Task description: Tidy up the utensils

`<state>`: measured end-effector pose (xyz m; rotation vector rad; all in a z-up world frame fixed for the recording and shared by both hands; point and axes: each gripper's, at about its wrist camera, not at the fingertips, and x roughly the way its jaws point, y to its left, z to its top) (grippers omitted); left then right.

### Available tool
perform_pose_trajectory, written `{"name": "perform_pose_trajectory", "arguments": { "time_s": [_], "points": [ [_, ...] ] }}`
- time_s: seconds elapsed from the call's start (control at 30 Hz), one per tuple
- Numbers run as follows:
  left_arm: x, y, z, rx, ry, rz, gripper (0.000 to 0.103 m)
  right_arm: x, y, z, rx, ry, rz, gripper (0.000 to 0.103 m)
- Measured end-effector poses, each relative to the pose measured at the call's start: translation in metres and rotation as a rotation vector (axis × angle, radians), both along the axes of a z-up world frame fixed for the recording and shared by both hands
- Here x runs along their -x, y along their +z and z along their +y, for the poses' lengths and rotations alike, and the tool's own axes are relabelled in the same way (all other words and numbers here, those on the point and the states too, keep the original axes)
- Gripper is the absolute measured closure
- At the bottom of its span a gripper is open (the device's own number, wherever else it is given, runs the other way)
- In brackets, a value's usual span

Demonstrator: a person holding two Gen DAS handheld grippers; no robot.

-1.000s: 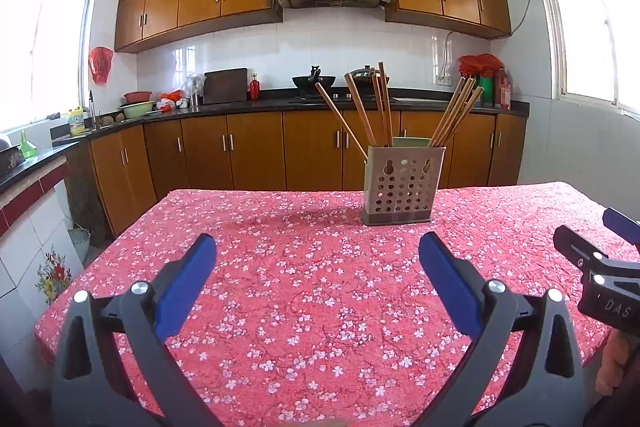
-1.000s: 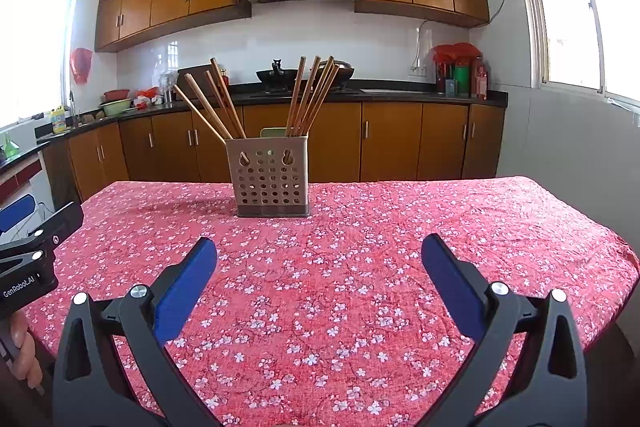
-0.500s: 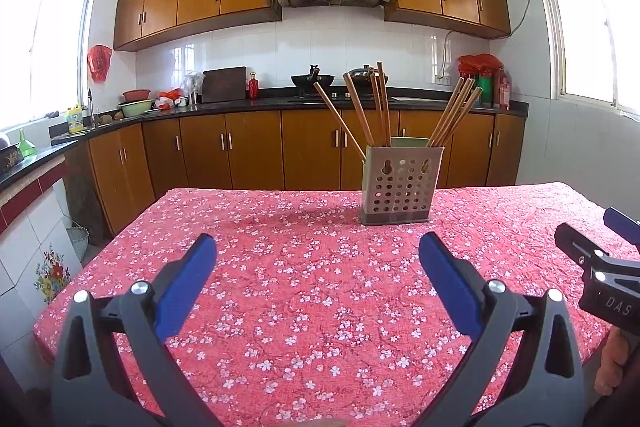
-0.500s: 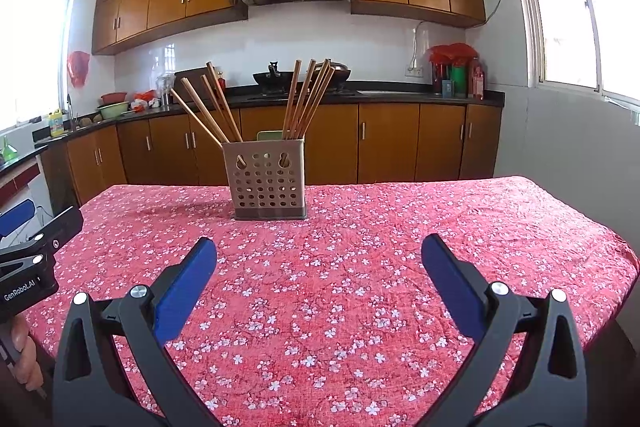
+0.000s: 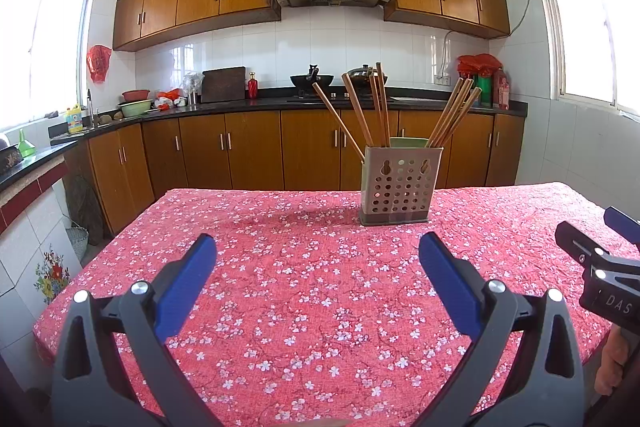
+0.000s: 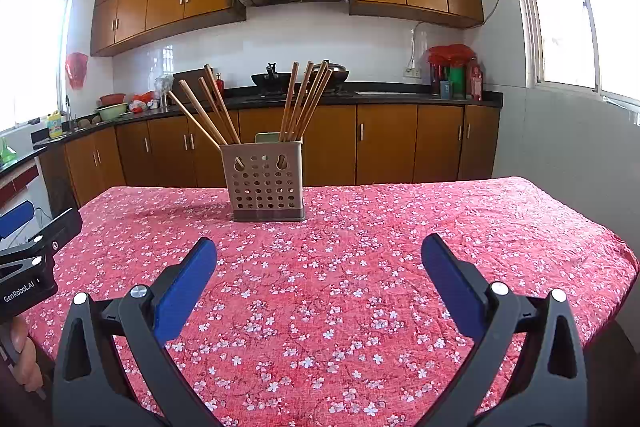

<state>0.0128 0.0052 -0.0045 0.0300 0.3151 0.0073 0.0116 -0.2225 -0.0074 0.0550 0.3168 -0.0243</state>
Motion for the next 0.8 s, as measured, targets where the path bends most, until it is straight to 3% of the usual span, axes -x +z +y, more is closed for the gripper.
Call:
{"name": "perform_pose_trajectory", "arguments": {
  "time_s": [0.8],
  "points": [
    [-0.0001,-0.0011,0.0021,0.005,-0.003,0.009,0.004,-0.0003,0.0006,0.0003,-0.002,-0.003,0.001,0.002]
  ]
}}
